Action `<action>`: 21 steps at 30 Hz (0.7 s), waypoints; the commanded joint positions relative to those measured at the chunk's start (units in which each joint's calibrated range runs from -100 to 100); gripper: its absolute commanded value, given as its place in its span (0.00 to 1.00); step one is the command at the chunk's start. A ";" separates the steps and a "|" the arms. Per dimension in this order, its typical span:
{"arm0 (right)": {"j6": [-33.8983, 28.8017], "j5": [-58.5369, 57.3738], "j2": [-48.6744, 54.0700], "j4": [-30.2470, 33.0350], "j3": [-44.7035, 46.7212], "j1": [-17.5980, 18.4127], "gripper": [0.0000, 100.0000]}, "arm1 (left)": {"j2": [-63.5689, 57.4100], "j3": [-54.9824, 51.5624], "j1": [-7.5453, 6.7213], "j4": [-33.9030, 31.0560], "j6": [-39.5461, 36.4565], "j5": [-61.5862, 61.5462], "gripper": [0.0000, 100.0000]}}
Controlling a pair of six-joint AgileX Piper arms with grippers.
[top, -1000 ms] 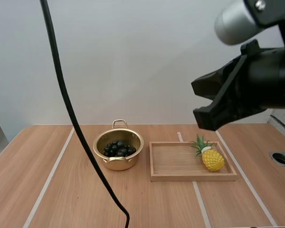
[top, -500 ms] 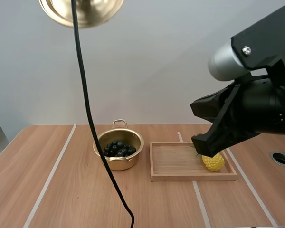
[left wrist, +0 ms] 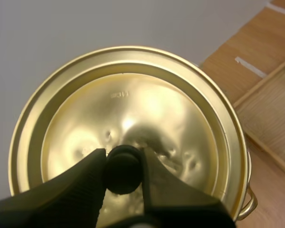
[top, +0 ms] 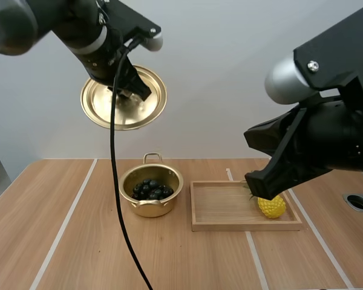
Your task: Open the pot, put the grape inside, and close it
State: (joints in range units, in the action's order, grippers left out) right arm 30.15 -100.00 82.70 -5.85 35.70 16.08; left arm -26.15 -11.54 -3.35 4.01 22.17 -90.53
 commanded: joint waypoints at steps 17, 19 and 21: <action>-0.74 0.00 0.59 0.23 0.18 -0.02 0.00 | 18.08 -3.41 -0.14 8.98 17.89 -2.71 0.00; -0.74 0.00 0.59 0.23 0.18 -0.02 0.00 | 19.93 -3.41 -0.14 8.42 18.20 -2.71 0.00; -0.74 0.00 0.59 0.23 0.18 -0.02 0.00 | 21.44 -3.41 -0.14 7.76 18.19 -2.71 0.00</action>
State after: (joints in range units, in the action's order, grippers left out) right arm 29.68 -100.00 82.70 -5.62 35.70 16.08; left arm -5.95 -15.10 -3.35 11.89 39.85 -93.46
